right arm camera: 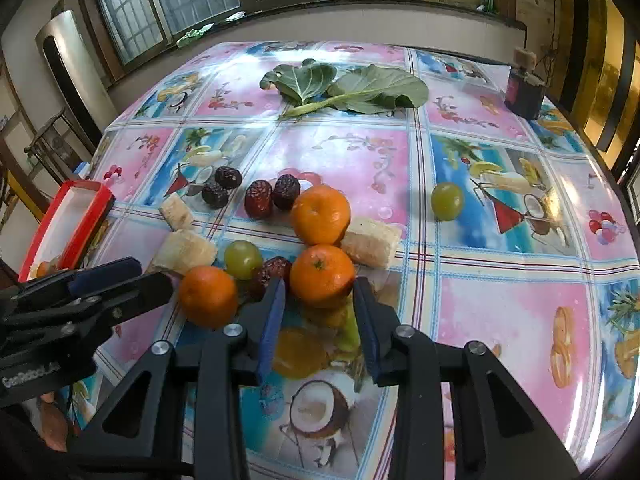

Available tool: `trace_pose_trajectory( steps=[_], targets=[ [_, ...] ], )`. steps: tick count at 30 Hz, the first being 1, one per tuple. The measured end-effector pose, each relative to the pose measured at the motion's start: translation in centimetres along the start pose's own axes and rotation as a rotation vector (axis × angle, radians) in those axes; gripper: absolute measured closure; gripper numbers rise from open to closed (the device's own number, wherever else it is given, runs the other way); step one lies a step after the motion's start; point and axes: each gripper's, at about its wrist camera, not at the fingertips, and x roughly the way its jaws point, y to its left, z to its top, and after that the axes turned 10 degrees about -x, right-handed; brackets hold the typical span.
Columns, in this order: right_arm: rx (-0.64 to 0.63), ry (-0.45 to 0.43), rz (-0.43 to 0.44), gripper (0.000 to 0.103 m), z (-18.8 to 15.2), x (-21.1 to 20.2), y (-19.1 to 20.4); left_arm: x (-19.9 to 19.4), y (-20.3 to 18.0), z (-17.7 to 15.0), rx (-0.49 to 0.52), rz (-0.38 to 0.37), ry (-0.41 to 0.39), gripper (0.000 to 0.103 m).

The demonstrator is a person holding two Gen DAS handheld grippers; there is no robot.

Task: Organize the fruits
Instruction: 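Grasp another fibrous sugarcane chunk with the left tool while the right tool grasps an orange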

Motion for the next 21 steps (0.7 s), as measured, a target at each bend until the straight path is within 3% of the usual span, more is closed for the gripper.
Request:
trace_pose_trajectory(
  steps=[14,18,21],
  targets=[
    [0.015,-0.007,0.036,0.068,0.1,0.6,-0.6,1.7,-0.8,1.1,0.019,-0.024,0.0,0.053],
    [0.021,-0.011,0.052,0.068,0.0,0.1,-0.7,2.5,0.5,1.3,0.01,-0.029,0.037,0.068],
    [0.021,-0.023,0.05,0.068,-0.1,-0.5,-0.7,2.4,0.2,1.1,0.041,-0.015,0.028,0.068]
  ],
)
